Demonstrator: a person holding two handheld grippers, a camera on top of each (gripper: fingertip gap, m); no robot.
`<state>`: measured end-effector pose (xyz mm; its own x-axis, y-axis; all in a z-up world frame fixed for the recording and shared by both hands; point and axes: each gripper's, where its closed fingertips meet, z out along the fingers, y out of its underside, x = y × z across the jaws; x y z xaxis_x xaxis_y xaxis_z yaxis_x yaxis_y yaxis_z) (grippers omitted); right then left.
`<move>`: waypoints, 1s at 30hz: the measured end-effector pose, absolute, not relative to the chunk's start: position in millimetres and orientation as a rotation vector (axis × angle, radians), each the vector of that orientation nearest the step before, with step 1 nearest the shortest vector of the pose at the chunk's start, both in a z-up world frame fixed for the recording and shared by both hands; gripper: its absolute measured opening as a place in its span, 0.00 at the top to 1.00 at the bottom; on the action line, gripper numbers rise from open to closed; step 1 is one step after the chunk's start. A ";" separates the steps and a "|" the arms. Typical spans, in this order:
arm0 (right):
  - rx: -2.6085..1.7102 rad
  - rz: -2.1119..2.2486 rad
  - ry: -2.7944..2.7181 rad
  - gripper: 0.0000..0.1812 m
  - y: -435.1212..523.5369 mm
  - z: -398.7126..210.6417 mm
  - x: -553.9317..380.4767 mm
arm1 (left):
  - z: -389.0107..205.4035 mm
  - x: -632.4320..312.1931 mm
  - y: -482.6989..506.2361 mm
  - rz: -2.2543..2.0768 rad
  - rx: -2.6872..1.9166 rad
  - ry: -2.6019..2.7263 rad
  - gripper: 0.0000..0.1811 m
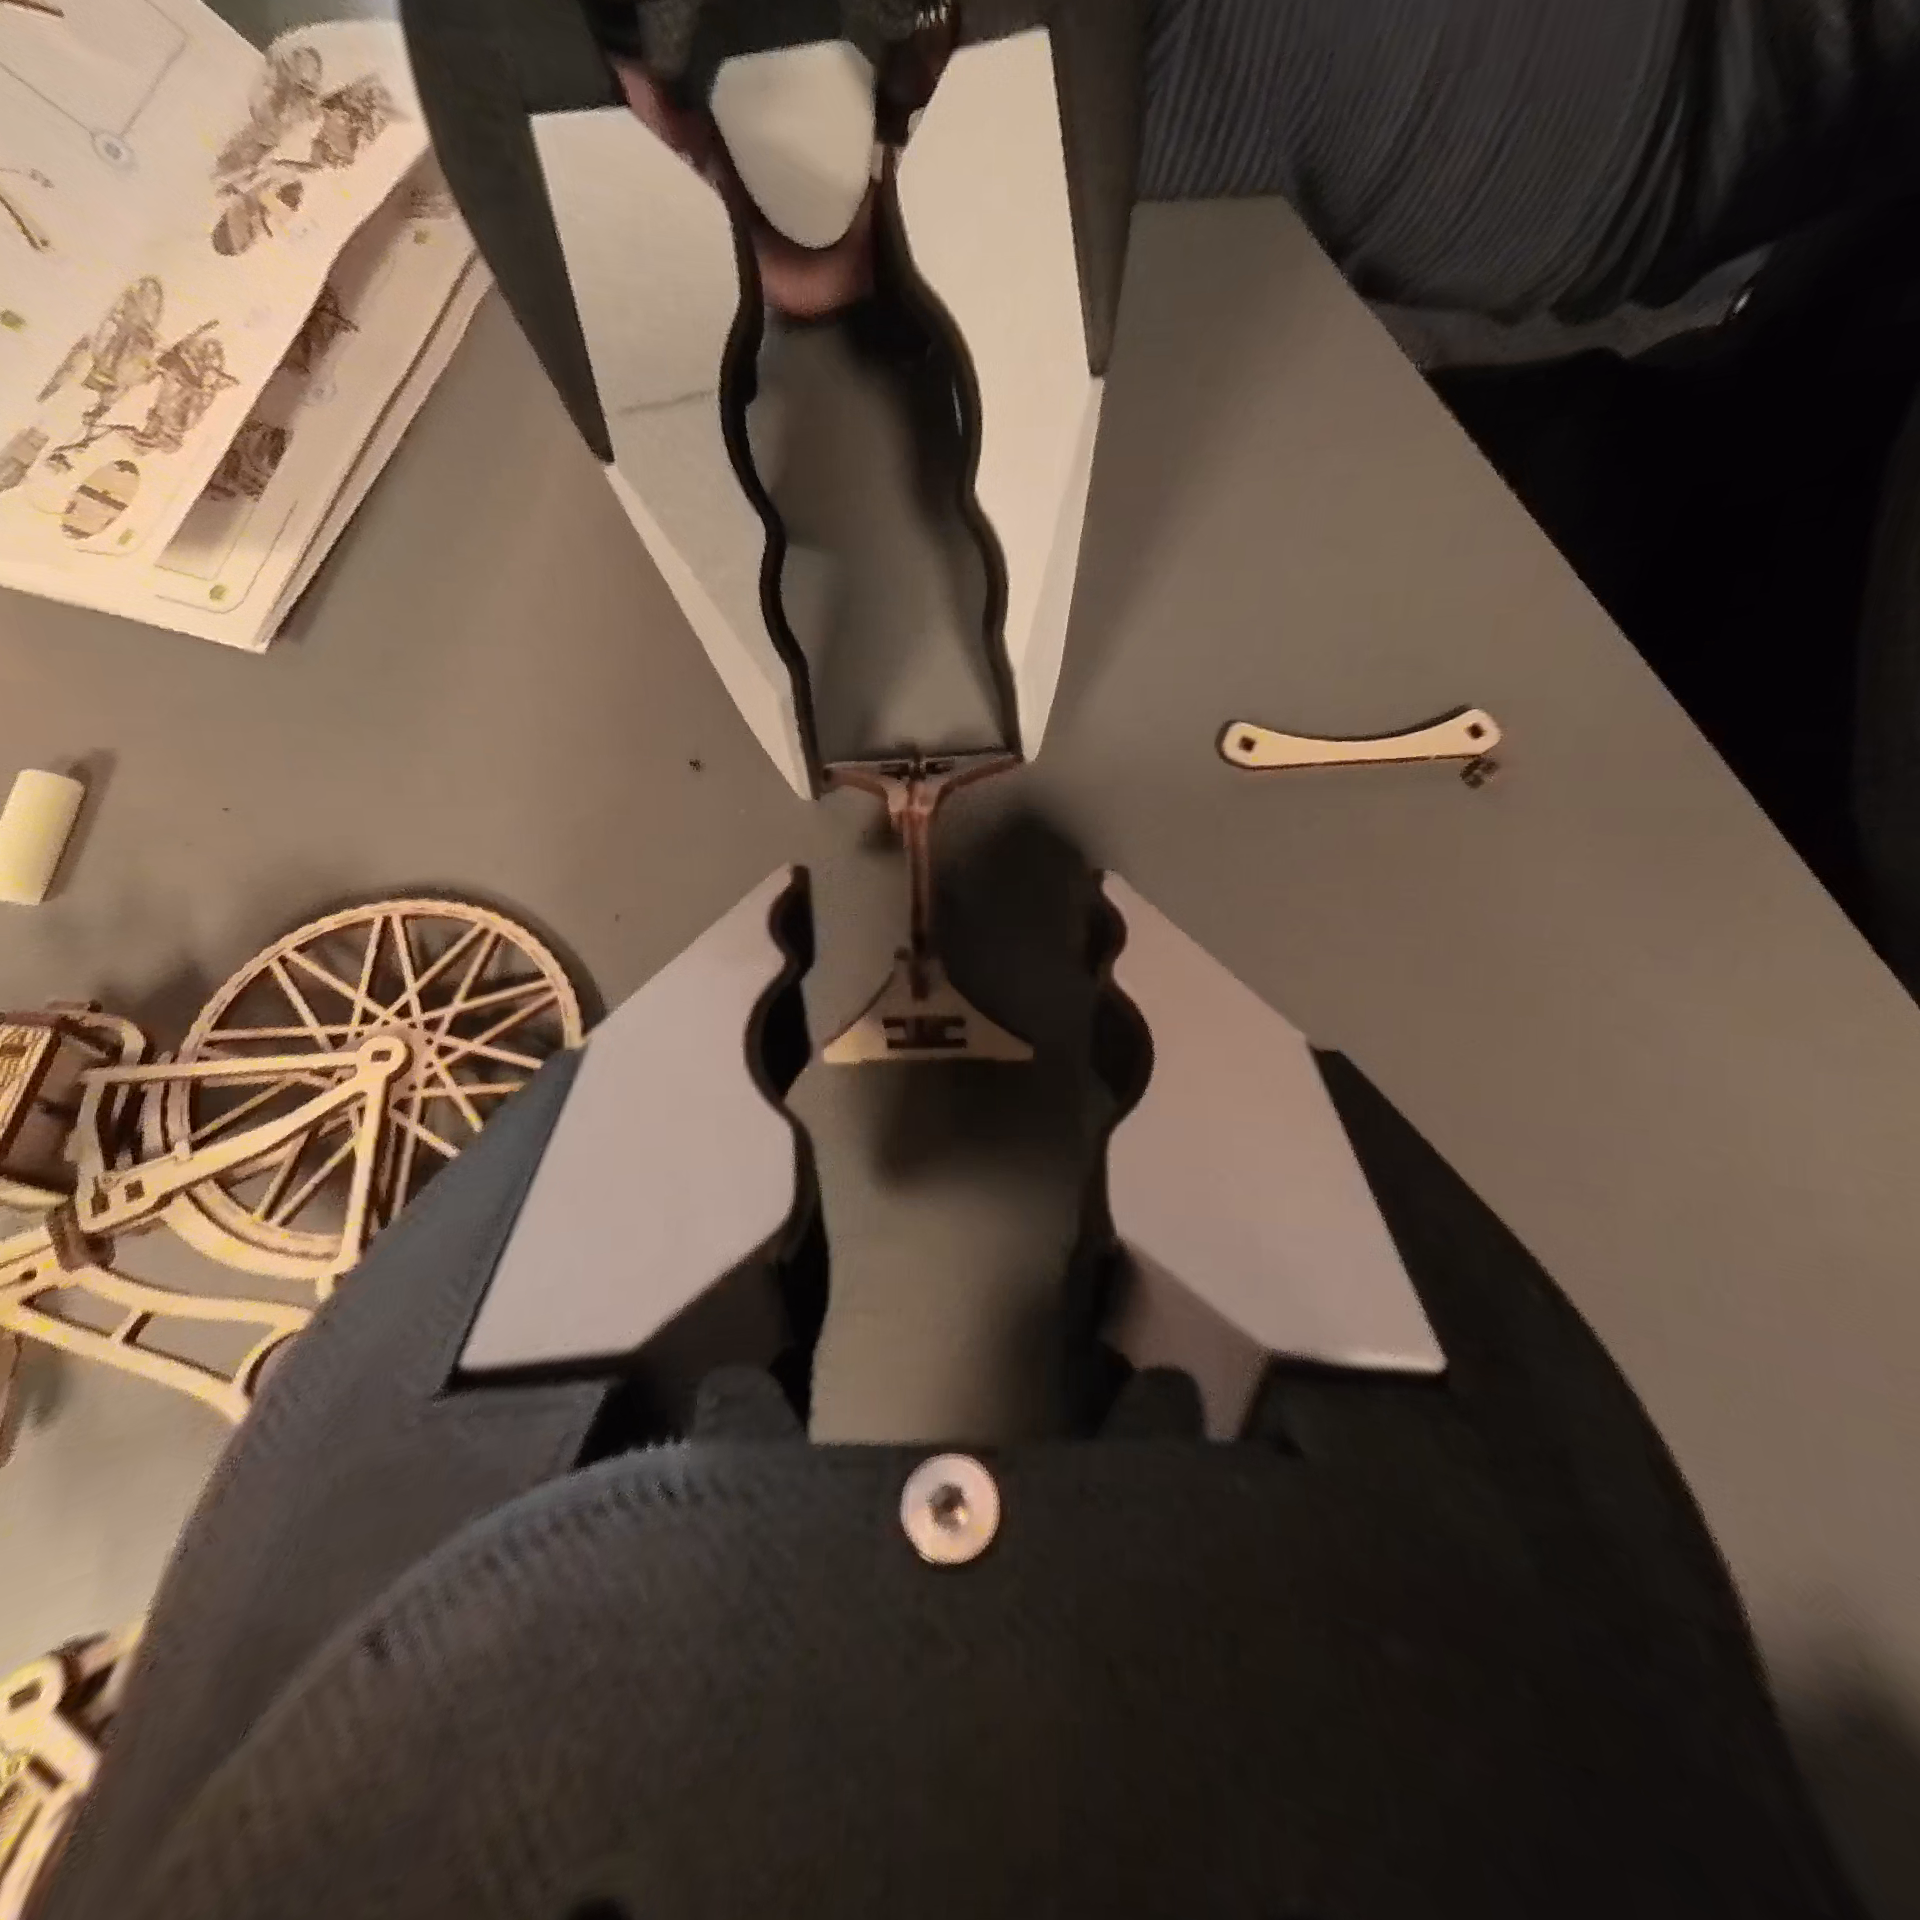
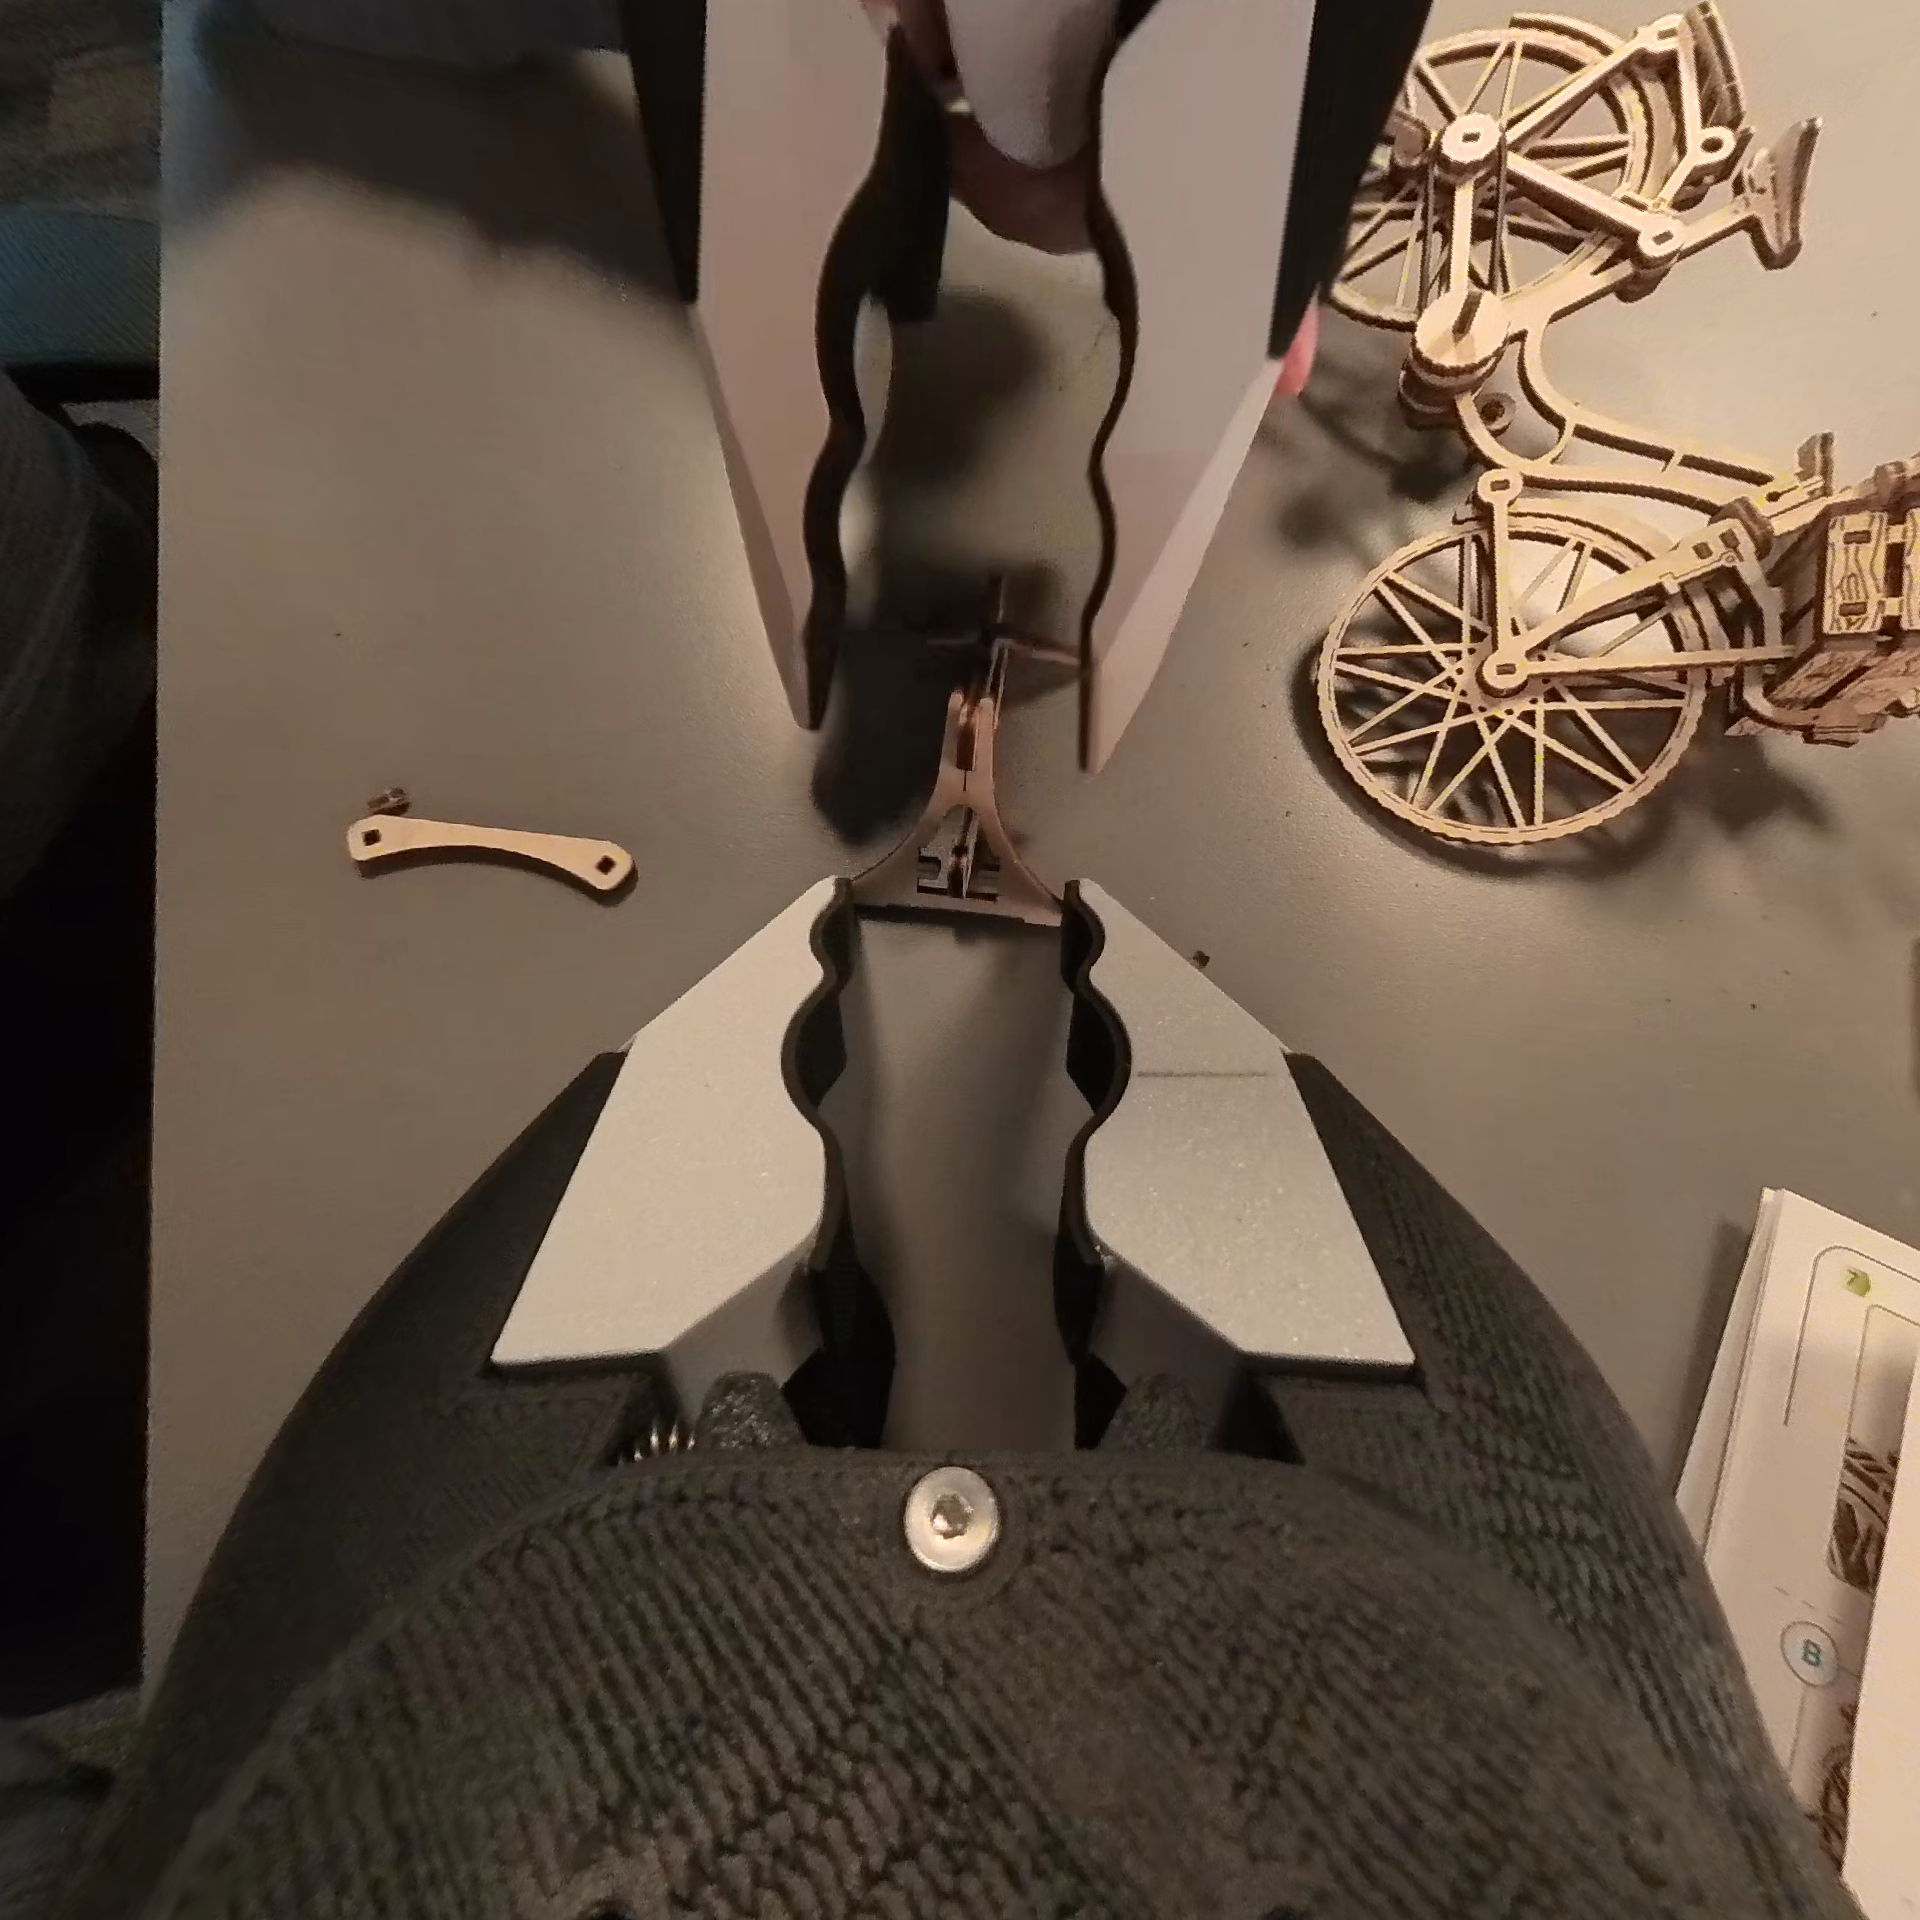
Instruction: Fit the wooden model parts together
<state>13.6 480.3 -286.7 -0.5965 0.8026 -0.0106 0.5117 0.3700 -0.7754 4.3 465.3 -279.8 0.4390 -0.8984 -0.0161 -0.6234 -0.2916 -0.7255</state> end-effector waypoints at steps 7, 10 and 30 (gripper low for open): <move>-1.136 1.124 -2.116 0.72 481.6 -270.4 17.2 | -285.6 -6.9 461.5 -0.467 -1.974 1.270 0.61; -1.109 1.063 -2.082 0.74 477.3 -269.5 20.5 | -283.8 -11.8 458.8 -0.426 -1.940 1.241 0.63; -1.122 0.948 -2.111 0.85 470.5 -280.0 21.9 | -282.4 -15.2 442.4 -0.471 -1.928 1.184 0.81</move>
<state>21.9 470.5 -280.0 -0.4912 0.8586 0.1469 0.4606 0.3991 -0.7928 -15.2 442.4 -282.4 0.4906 -0.8664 -0.0934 -0.5651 -0.2347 -0.7909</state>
